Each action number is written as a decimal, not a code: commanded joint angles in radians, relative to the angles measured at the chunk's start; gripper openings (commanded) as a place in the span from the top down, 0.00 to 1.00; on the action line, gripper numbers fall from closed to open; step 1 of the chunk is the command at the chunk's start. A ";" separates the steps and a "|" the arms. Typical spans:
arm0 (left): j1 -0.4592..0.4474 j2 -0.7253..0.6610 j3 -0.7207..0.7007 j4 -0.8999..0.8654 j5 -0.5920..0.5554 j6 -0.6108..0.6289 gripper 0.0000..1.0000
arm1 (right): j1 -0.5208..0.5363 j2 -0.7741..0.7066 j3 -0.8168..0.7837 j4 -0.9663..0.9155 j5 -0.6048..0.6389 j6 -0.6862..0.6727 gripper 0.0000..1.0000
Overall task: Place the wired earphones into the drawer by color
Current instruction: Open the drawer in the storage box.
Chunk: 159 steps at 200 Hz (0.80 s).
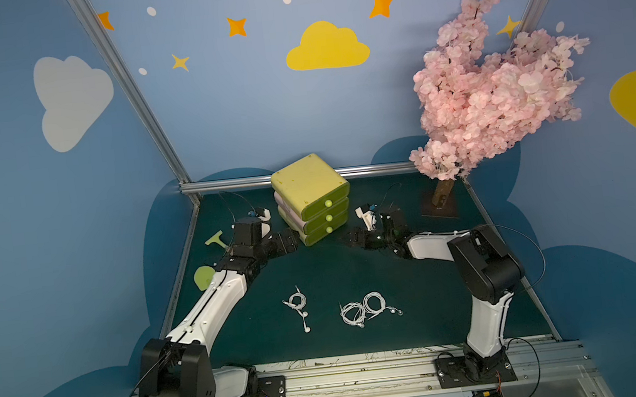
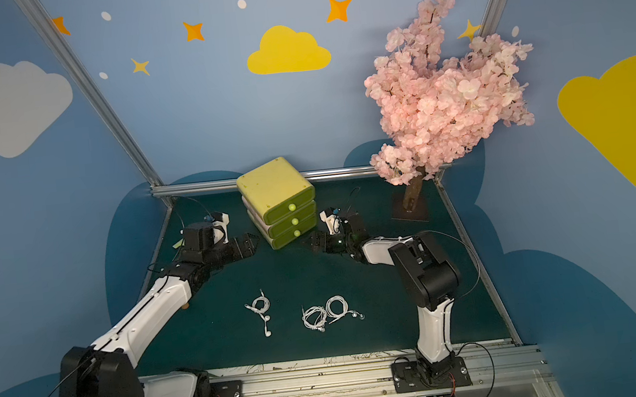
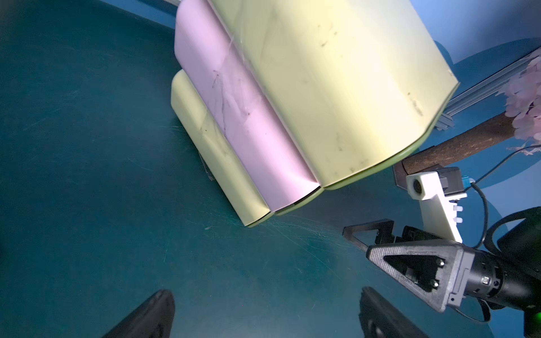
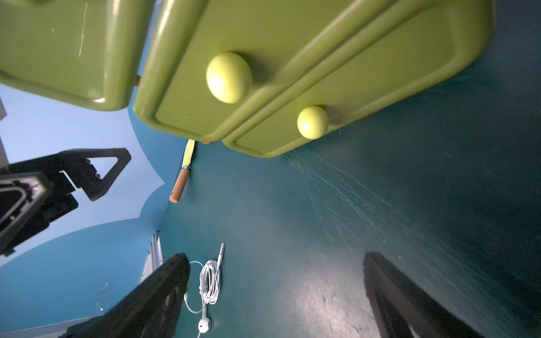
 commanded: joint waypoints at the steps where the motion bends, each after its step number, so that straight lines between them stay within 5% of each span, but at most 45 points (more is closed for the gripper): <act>1: -0.006 0.045 -0.007 0.114 0.004 0.028 0.00 | 0.001 0.036 0.056 0.049 0.005 0.057 0.07; 45: -0.033 0.175 0.035 0.203 -0.026 0.065 0.00 | 0.001 0.122 0.139 0.079 0.021 0.146 0.21; 159: -0.066 0.309 0.049 0.322 -0.127 0.039 0.00 | 0.007 0.221 0.208 0.119 0.063 0.242 0.25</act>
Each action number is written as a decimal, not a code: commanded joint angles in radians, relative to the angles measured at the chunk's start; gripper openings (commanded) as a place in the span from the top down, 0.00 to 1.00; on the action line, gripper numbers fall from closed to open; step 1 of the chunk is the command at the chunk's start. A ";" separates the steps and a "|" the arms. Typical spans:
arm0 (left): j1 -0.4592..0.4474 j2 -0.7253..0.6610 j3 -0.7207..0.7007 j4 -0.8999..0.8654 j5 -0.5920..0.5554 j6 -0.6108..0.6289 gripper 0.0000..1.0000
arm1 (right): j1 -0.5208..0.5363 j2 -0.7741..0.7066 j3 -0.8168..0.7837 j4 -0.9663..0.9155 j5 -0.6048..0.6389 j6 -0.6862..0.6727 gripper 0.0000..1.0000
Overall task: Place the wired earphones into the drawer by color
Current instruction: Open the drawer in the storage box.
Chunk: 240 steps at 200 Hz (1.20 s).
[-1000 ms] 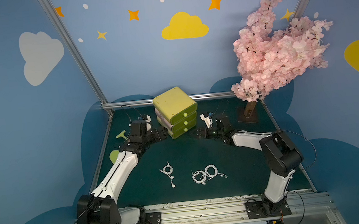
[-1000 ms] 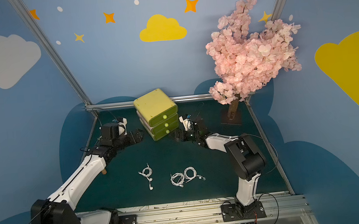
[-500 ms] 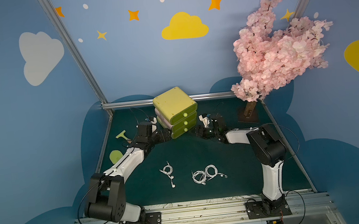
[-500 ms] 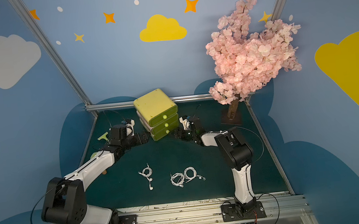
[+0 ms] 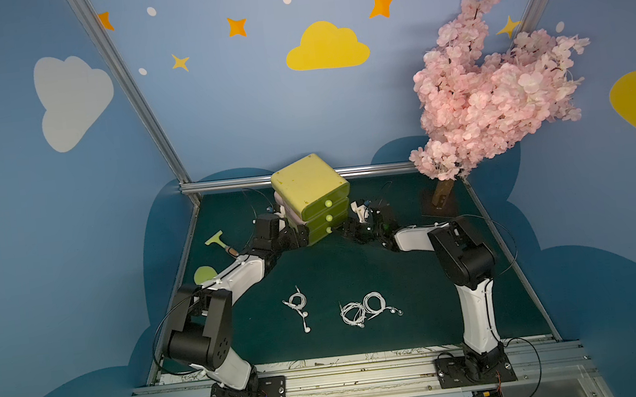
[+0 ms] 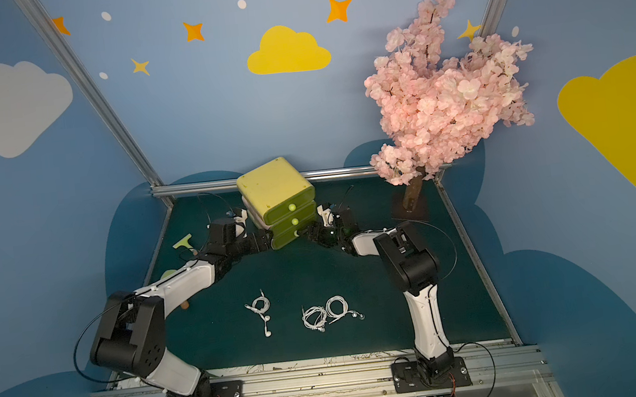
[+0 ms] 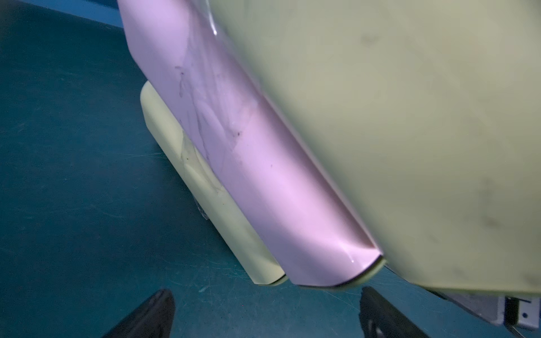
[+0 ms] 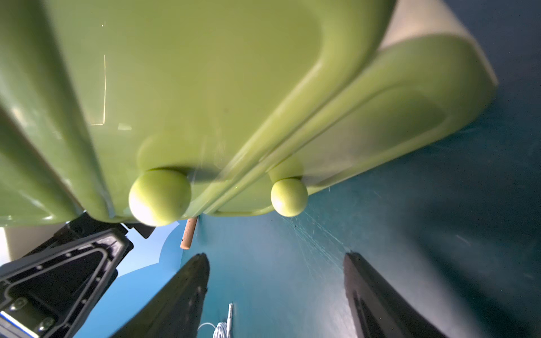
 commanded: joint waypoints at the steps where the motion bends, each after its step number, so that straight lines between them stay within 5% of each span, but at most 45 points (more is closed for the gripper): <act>1: -0.005 0.021 0.013 0.043 -0.030 -0.016 0.00 | 0.006 0.031 0.020 0.052 0.032 0.039 0.25; 65: -0.009 0.030 0.014 0.047 -0.044 -0.022 0.00 | 0.019 0.084 0.057 0.107 0.048 0.089 0.40; 240: -0.010 0.030 0.007 0.044 -0.062 -0.031 0.00 | 0.058 0.158 0.103 0.200 0.091 0.183 0.54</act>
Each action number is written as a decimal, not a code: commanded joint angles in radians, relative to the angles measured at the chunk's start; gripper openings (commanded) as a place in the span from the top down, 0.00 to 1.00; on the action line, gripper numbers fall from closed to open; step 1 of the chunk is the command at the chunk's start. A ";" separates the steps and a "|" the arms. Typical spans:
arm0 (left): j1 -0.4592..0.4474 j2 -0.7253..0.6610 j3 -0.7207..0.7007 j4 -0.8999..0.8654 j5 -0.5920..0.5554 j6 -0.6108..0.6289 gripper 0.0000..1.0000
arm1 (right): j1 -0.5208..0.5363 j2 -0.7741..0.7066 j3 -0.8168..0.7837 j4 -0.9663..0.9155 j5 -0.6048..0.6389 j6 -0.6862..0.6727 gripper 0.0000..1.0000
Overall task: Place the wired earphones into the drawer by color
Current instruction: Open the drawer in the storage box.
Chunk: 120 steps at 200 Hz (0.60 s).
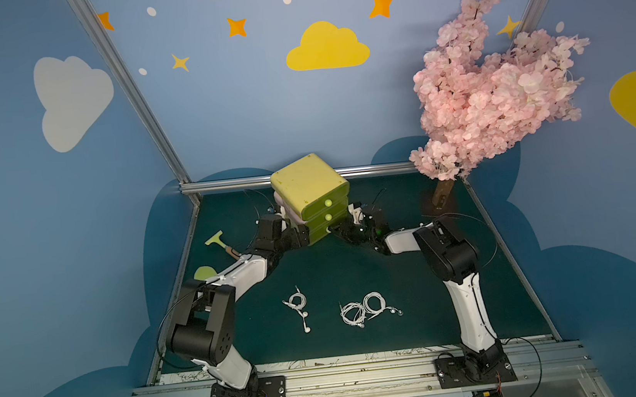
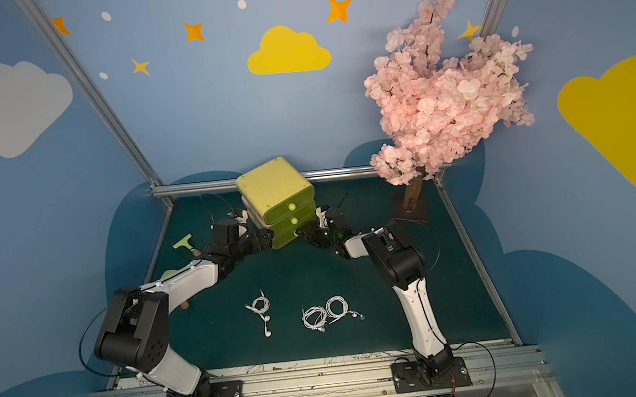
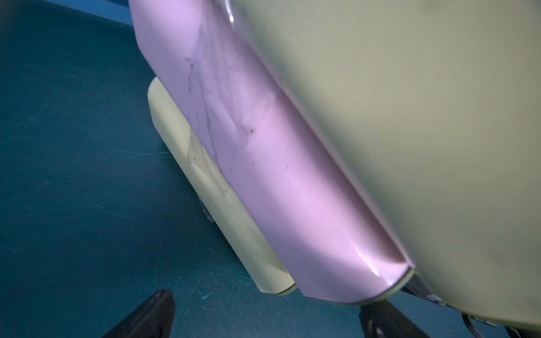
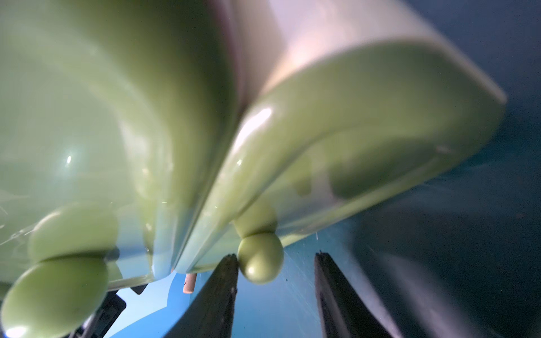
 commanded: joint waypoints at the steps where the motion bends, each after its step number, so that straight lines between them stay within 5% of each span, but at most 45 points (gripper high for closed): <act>1: 0.001 0.006 0.007 0.021 -0.018 -0.007 0.00 | 0.019 0.024 0.033 0.064 -0.001 0.014 0.54; 120: 0.001 0.009 0.010 0.018 -0.021 -0.013 0.00 | 0.041 0.065 0.035 0.178 0.032 0.115 0.64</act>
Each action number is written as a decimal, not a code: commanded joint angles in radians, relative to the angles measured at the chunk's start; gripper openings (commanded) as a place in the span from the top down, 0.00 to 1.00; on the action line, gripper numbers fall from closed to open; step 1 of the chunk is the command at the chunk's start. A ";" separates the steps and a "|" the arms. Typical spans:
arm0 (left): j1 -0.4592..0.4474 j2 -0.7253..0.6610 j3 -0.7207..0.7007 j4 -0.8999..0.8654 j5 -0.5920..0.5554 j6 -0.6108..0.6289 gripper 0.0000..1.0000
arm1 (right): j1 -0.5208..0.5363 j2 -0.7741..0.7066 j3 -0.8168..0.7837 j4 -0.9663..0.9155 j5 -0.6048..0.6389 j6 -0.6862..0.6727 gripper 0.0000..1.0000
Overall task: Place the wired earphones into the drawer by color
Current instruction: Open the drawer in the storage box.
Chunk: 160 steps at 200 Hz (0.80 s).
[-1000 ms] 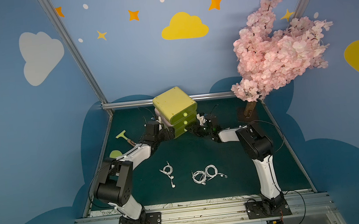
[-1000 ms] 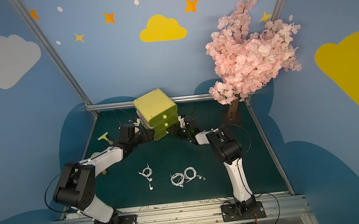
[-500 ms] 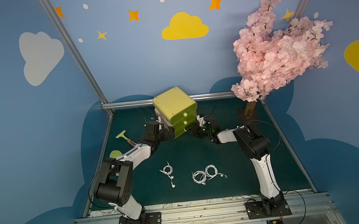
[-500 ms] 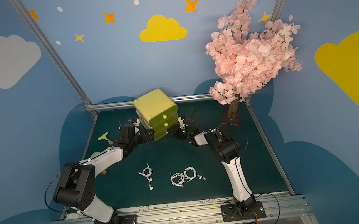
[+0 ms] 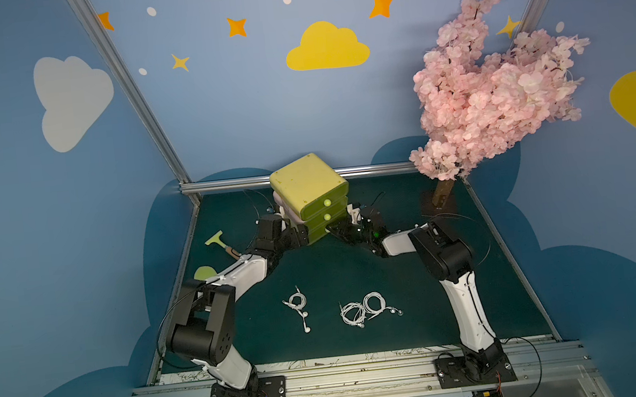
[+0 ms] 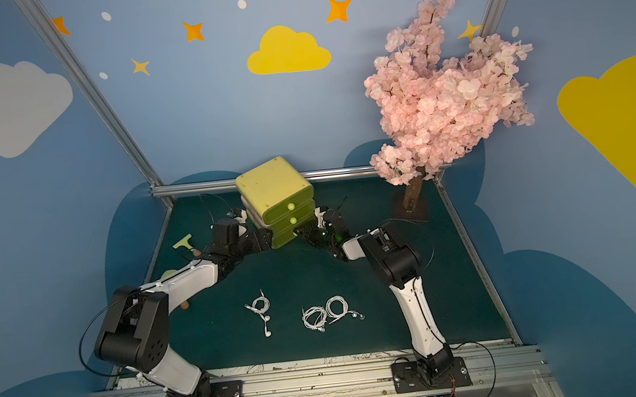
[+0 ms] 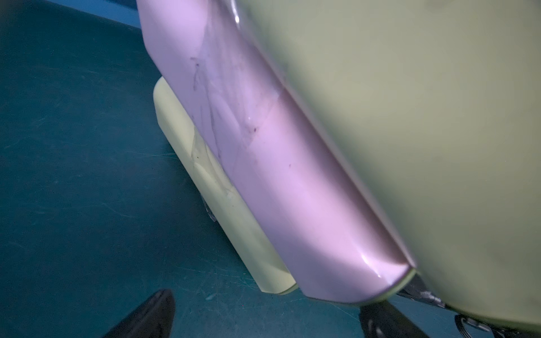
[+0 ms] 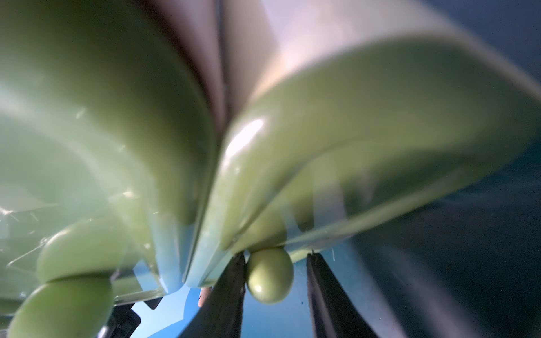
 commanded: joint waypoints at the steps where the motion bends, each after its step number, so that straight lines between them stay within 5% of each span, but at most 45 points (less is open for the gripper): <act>1: 0.001 0.010 0.010 0.018 -0.005 -0.006 0.00 | 0.023 0.021 0.023 0.067 0.009 0.012 0.64; 56: 0.001 0.008 0.019 -0.006 -0.025 -0.025 0.00 | 0.020 0.001 -0.023 0.098 0.024 0.024 0.73; 160: 0.001 0.010 0.037 -0.024 -0.043 -0.041 0.00 | 0.000 -0.091 -0.158 0.146 0.006 0.026 0.75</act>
